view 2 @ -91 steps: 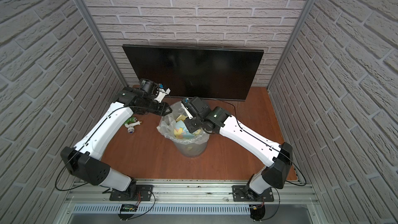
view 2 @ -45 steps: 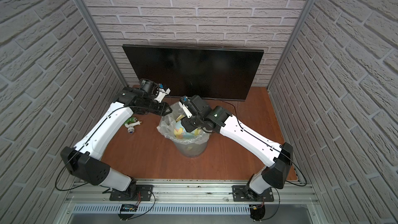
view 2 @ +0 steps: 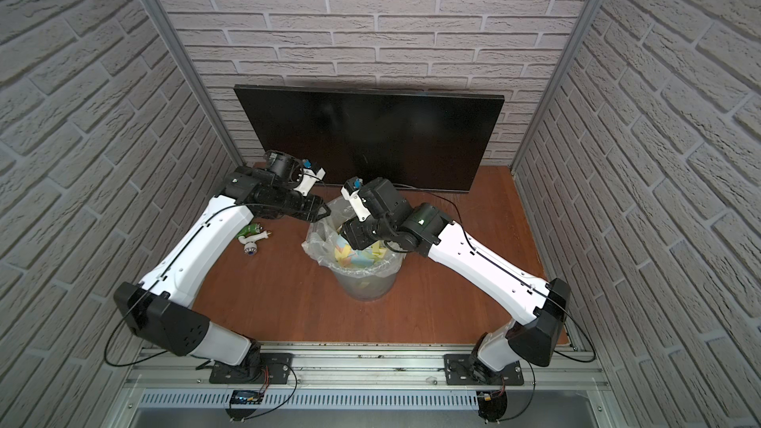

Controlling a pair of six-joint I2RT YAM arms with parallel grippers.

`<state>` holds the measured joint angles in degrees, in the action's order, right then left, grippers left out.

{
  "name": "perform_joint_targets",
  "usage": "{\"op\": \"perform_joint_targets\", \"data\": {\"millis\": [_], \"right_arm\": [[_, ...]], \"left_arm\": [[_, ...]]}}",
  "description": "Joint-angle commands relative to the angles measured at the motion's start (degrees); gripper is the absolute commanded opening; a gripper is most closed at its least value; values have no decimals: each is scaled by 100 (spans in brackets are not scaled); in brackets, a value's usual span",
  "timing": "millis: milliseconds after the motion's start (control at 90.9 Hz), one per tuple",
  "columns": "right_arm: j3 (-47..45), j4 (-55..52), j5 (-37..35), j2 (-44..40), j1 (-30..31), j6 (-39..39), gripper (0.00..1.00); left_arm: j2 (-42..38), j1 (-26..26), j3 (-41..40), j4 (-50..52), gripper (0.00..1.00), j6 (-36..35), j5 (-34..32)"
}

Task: Remove the sticky note from the monitor
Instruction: Place the sticky note in the trash bin.

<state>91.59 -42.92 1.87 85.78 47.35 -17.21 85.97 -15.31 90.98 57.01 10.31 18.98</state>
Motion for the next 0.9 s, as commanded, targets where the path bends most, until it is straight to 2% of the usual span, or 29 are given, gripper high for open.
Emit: {"op": "perform_joint_targets", "data": {"millis": [0, 396, 693, 891], "right_arm": [[-81, 281, 59, -206, -34, -59, 58], [-153, 369, 25, -306, -43, -88, 58], [-282, 577, -128, -528, -60, -136, 59], [-706, 1054, -694, -1075, -92, -163, 59]], "left_arm": [[-173, 96, 142, -26, 60, -27, 8], [-355, 283, 296, -15, 97, -60, 187], [-663, 539, 350, -30, 98, -179, 281], [-1205, 1018, 98, -335, 98, -321, 90]]}}
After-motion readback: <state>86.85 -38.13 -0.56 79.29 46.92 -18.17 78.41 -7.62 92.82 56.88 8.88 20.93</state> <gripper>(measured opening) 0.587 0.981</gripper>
